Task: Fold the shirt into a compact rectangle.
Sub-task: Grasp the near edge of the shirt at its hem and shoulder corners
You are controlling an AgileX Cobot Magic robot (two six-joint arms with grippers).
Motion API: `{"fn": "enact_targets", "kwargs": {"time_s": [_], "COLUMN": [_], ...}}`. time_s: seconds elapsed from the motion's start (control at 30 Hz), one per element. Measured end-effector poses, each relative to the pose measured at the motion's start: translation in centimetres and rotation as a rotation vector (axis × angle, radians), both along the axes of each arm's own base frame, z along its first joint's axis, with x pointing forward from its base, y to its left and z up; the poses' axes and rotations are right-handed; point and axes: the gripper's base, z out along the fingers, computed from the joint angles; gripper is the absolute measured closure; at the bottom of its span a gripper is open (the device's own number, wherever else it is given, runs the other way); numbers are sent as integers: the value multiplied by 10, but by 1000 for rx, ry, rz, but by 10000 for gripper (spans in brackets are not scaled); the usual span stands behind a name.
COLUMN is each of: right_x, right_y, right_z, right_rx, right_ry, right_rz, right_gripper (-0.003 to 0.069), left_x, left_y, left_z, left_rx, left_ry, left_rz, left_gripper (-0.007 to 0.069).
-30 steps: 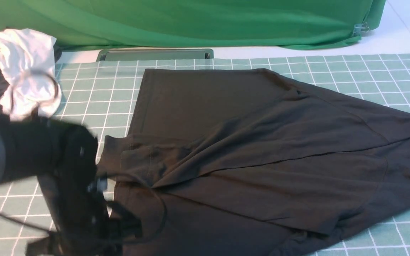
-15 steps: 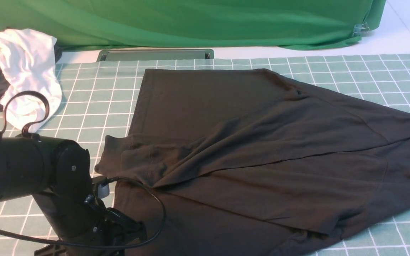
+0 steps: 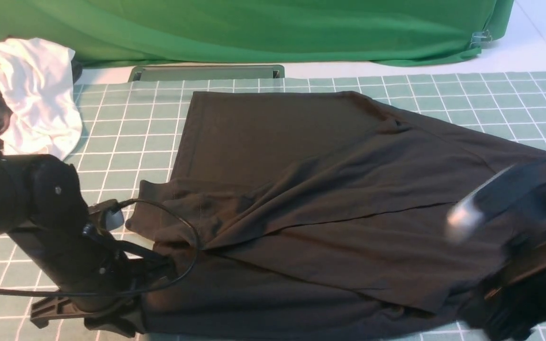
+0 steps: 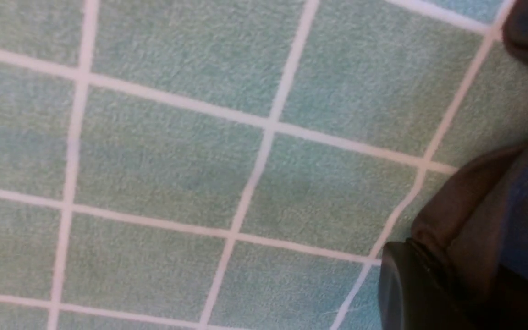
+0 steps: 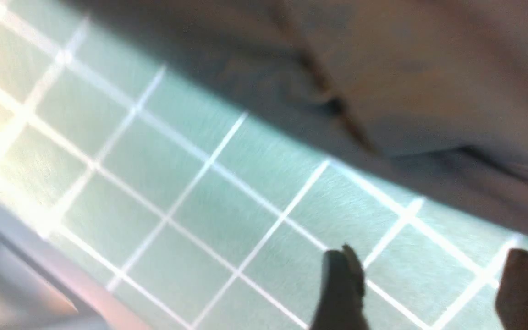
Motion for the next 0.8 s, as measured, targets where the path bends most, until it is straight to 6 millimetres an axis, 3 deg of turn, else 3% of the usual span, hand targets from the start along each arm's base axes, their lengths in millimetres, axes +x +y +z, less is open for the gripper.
{"fn": "enact_targets", "kwargs": {"time_s": [0.03,0.17,0.3,0.5,0.8], "right_x": [0,5,14,31,38], "right_y": [2,26,29,35,37], "right_z": [-2,-39,-58,-74,-74], "right_rx": [-7,-162,-249,-309,-350], "right_ry": [3,58,61,14,-31], "right_rz": [9,131,138,187,242], "right_gripper": [174,92,63,68,85], "left_x": [0,0,0,0,0], "left_y": [0,1,1,1,1], "left_z": [0,0,0,0,0], "left_rx": [0,-1,-1,-1,-1], "left_ry": [0,0,2,2,2], "left_rz": [1,-4,-4,-4,-7], "left_gripper": [593,593,593,593,593]}}
